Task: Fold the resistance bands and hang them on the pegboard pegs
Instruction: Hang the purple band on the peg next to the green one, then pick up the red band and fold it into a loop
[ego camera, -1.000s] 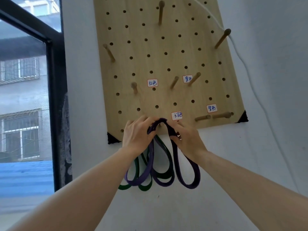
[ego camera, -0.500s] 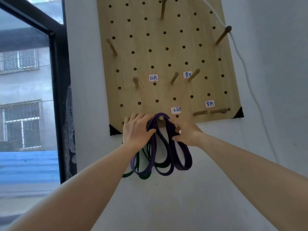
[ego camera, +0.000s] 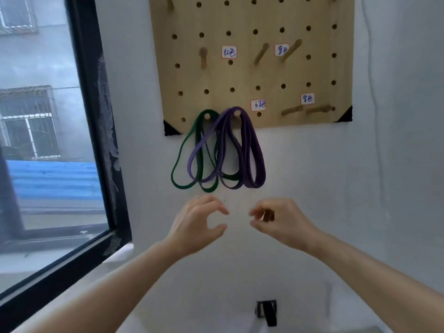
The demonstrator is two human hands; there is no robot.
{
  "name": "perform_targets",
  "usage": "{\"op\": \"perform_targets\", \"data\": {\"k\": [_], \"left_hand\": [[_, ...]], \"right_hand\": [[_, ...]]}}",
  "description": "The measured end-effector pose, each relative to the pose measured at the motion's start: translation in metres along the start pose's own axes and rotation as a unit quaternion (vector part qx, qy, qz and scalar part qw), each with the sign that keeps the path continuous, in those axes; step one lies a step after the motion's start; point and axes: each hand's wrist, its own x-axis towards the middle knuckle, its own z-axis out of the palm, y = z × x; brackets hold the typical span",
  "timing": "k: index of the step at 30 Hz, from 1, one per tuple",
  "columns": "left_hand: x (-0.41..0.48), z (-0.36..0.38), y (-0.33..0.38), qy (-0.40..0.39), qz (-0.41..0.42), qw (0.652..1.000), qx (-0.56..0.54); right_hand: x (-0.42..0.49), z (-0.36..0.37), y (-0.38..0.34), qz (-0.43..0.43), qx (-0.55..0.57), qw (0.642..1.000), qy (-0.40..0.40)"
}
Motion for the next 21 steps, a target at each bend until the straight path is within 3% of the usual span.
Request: {"op": "perform_targets", "data": {"k": [6,10,13,21], "left_hand": [[-0.095,0.068,0.003,-0.131,-0.114,0.982,-0.072],[-0.173,0.13,0.009,-0.289,-0.176,0.934,-0.118],[-0.238,0.175,0.013,-0.375,-0.227,0.888,-0.138],[-0.382,0.263,0.035,-0.455,-0.334,0.802,-0.196]], "right_hand": [[-0.073,0.065,0.042,0.109,0.0,0.979,-0.173],[-0.129,0.126,0.088,0.166,-0.031,0.932,-0.32],[-0.178,0.169,0.116,0.196,-0.041,0.902,-0.382],[-0.313,0.259,0.164,0.259,-0.053,0.825,-0.499]]}}
